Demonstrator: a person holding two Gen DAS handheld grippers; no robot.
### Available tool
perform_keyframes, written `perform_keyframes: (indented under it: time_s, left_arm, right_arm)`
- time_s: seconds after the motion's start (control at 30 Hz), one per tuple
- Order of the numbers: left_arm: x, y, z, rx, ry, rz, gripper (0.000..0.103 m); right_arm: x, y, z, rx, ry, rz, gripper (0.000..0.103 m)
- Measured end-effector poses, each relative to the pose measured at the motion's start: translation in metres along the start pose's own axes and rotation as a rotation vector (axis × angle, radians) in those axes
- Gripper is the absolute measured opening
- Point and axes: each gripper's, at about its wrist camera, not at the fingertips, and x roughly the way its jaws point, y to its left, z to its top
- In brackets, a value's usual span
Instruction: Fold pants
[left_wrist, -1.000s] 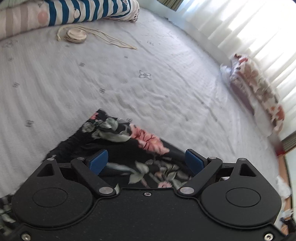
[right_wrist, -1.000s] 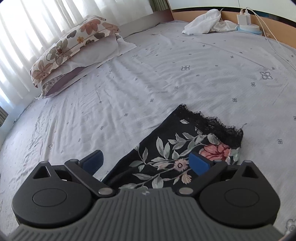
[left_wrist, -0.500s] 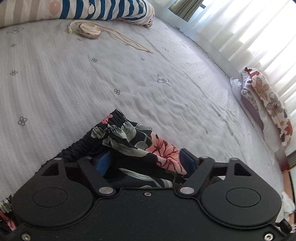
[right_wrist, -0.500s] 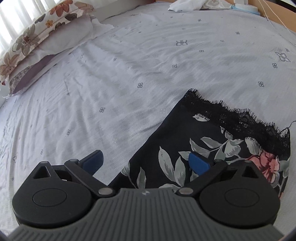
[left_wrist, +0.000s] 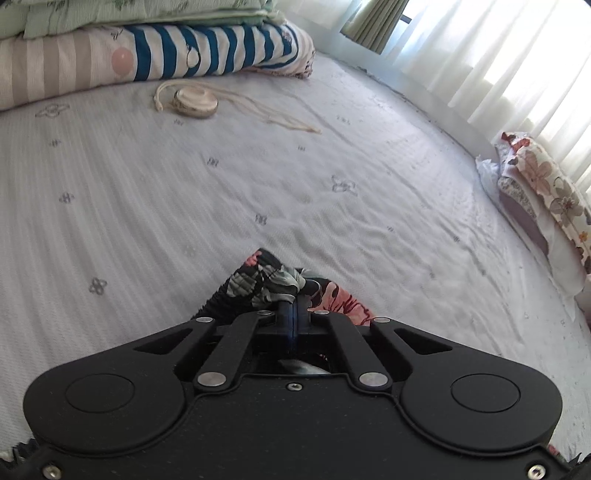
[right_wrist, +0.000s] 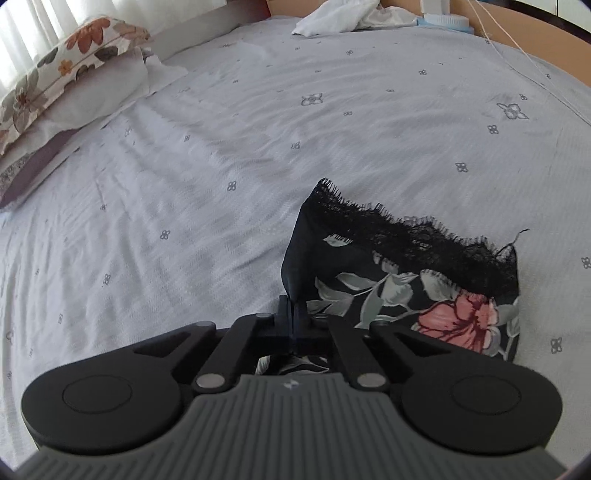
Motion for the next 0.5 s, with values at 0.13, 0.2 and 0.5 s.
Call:
perform_keyframes:
  time_s: [0.13,0.2,0.5]
  left_arm:
    - [-0.026,-0.002,0.008,0.017,-0.032,-0.017,0.000]
    - [-0.038,-0.003,0.010,0.024,-0.043,-0.028,0.000]
    - [-0.066,0.000,0.011,0.011,-0.037,-0.057,0.000]
  right_arm:
    - [-0.033,-0.026,0.003,-0.008,-0.058,0.027,0.002]
    - [-0.050,-0.042,0.004,-0.008,-0.082,0.045,0.002]
    - [-0.062,-0.098,-0.008,0.099,0.115,0.401,0.032]
